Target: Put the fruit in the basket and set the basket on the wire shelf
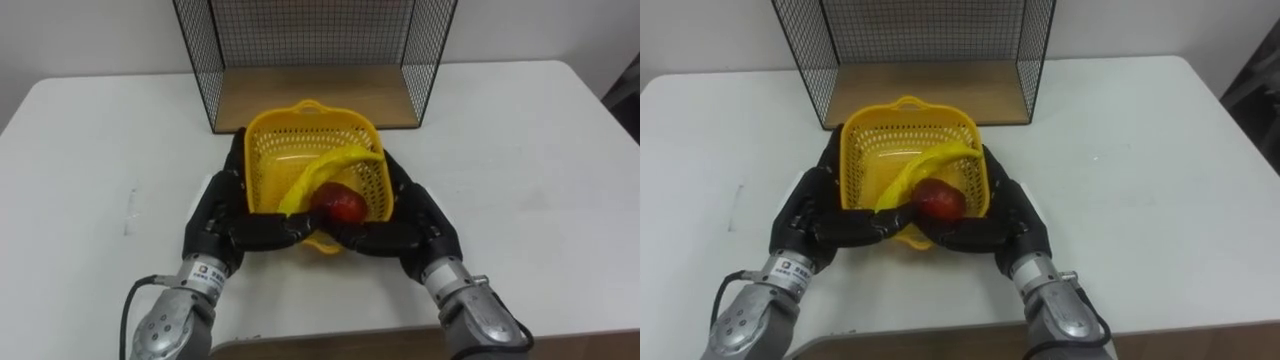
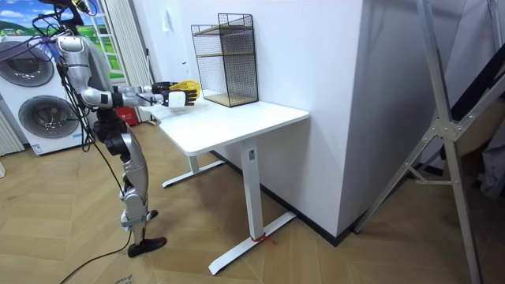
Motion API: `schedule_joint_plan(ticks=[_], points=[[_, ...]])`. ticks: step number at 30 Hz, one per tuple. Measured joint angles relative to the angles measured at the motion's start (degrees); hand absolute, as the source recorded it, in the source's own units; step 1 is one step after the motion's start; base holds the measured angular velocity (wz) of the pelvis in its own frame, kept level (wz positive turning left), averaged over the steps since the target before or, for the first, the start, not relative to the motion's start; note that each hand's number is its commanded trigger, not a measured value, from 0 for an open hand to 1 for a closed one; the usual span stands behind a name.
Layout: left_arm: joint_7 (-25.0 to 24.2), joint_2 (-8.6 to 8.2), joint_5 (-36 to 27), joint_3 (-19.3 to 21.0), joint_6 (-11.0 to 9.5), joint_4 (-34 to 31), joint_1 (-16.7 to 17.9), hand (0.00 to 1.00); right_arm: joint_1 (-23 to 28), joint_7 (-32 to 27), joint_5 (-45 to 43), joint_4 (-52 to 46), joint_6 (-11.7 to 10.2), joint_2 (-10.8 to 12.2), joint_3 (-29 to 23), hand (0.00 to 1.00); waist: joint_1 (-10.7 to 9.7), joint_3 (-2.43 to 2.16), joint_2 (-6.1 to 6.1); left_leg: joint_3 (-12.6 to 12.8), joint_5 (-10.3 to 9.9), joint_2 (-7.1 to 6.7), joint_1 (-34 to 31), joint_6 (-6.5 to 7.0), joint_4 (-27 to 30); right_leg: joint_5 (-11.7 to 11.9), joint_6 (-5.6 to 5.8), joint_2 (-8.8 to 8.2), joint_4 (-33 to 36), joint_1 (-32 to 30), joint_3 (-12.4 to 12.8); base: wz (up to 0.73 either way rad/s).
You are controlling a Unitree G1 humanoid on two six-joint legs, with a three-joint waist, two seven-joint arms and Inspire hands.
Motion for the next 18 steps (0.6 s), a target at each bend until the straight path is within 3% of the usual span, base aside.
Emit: schedule_joint_plan(ticks=[5, 18], points=[[2.24, -1.37, -0.01, -0.2, -0.28, -0.05, -0.01, 0.0, 0.0, -0.64, 0.06, -1.96, 0.0, 0.06, 0.0, 0.0, -0.06, -0.01, 0.01, 0.01, 0.0, 0.0, 0.05, 0.0, -0.03, 0.0, 0.0, 0.0, 0.0, 0.03, 0.04, 0.0], [3.56, -1.48, -0.16, -0.79, -0.34, -0.32, -0.03, 0.0, 0.01, -1.01, -0.15, -3.43, 0.0, 0.21, -0.11, 0.0, 0.16, -0.07, 0.06, 0.91, 0.0, 0.1, 0.02, 0.0, -0.11, 0.0, 0.0, 0.0, 0.53, -0.74, 0.8, -0.03]])
